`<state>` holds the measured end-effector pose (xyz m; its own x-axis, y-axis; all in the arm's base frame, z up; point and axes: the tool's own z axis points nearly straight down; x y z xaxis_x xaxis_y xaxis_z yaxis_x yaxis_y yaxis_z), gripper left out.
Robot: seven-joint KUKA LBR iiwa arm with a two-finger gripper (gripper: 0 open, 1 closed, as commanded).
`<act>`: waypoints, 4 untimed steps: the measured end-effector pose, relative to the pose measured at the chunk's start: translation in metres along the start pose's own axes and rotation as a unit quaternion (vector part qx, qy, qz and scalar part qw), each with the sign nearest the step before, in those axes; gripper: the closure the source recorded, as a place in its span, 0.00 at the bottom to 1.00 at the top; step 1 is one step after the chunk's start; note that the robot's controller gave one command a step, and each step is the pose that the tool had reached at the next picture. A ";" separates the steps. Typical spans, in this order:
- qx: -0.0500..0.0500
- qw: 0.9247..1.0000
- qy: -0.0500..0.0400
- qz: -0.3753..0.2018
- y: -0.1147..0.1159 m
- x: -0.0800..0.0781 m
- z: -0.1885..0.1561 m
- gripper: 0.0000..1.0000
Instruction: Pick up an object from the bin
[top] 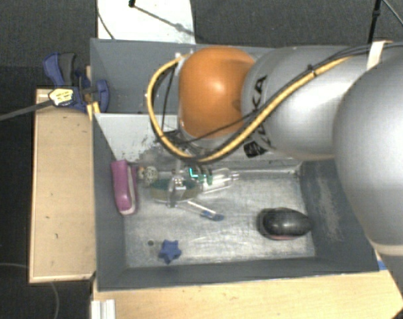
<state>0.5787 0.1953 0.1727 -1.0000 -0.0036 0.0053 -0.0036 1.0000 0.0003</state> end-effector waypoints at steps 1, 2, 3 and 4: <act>-0.001 0.998 -0.006 -0.061 -0.070 -0.005 0.102 0.00; -0.002 1.000 -0.006 -0.021 -0.021 0.004 0.070 0.00; 0.000 0.999 -0.003 0.048 -0.074 0.012 0.072 0.00; -0.001 0.995 -0.004 0.103 -0.039 0.015 0.101 0.00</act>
Offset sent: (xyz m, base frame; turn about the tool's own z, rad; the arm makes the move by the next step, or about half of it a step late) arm 0.0032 -0.0687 -0.1027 -0.1267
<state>0.5632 0.1566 0.0713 -0.9795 0.2015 -0.0018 0.2015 0.9795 0.0022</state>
